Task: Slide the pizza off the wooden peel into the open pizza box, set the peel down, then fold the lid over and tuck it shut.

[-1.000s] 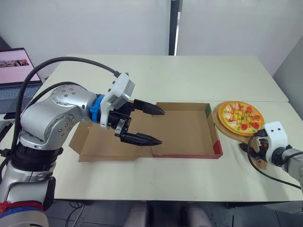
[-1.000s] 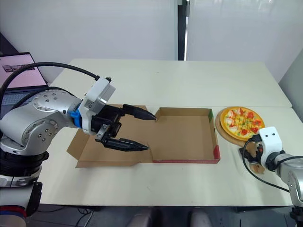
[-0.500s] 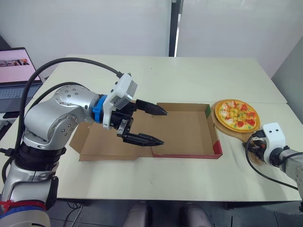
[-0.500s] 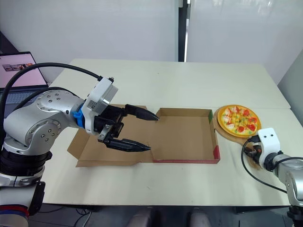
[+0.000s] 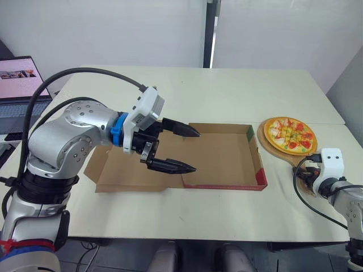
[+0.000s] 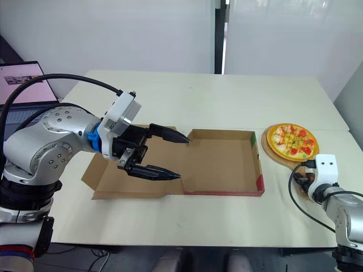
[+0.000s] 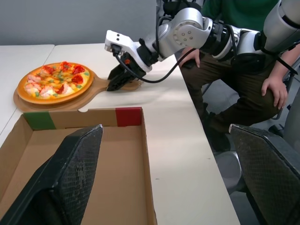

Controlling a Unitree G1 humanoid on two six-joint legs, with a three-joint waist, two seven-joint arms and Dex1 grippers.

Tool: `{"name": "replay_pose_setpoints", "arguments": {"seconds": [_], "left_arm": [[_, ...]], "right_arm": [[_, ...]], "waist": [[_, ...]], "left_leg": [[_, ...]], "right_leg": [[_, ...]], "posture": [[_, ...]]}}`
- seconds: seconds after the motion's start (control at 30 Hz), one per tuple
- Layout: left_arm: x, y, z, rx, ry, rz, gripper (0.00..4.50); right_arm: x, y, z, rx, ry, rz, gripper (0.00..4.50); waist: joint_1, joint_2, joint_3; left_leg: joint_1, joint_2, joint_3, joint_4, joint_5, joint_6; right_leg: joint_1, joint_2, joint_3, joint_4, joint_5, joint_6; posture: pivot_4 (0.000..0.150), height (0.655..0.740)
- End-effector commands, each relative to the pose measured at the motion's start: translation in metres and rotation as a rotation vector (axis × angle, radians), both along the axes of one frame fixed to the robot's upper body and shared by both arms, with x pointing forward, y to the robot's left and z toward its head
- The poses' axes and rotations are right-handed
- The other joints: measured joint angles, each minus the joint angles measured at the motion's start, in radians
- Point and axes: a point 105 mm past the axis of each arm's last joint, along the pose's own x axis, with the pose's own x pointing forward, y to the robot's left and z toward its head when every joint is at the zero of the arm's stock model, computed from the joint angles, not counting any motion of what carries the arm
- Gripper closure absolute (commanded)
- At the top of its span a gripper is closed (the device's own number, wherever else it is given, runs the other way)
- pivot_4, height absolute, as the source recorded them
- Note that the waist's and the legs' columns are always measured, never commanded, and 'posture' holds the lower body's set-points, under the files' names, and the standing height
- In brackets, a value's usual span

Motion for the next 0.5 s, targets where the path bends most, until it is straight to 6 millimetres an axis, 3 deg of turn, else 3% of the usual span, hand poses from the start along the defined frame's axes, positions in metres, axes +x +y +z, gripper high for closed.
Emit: {"name": "replay_pose_setpoints", "arguments": {"seconds": [0.03,0.3,0.5], "left_arm": [[0.001,0.001,0.012,-0.012,-0.053,-0.003,0.0],[0.004,0.002,0.013,-0.014,-0.062,0.011,0.0],[0.01,0.006,0.015,-0.017,-0.067,0.044,0.0]], "right_arm": [[0.003,-0.025,0.03,-0.072,-0.107,-0.077,2.88],[0.007,-0.03,0.047,-0.107,-0.148,-0.054,2.88],[0.012,-0.03,0.074,-0.136,-0.198,-0.005,2.88]], "waist": [[0.0,0.001,0.001],[-0.002,0.006,0.004],[-0.005,0.011,0.007]], "left_leg": [[0.0,0.0,0.0,0.0,0.0,0.0],[-0.001,0.0,0.001,0.0,0.0,0.0],[-0.001,0.0,0.002,-0.001,0.0,0.0]], "right_leg": [[0.0,0.0,0.0,0.0,0.0,0.0],[-0.001,0.0,0.0,0.001,0.0,0.0],[-0.003,0.002,0.002,0.002,0.0,0.0]], "posture": [[0.15,0.7281],[0.15,0.7281],[0.15,0.7281]]}}
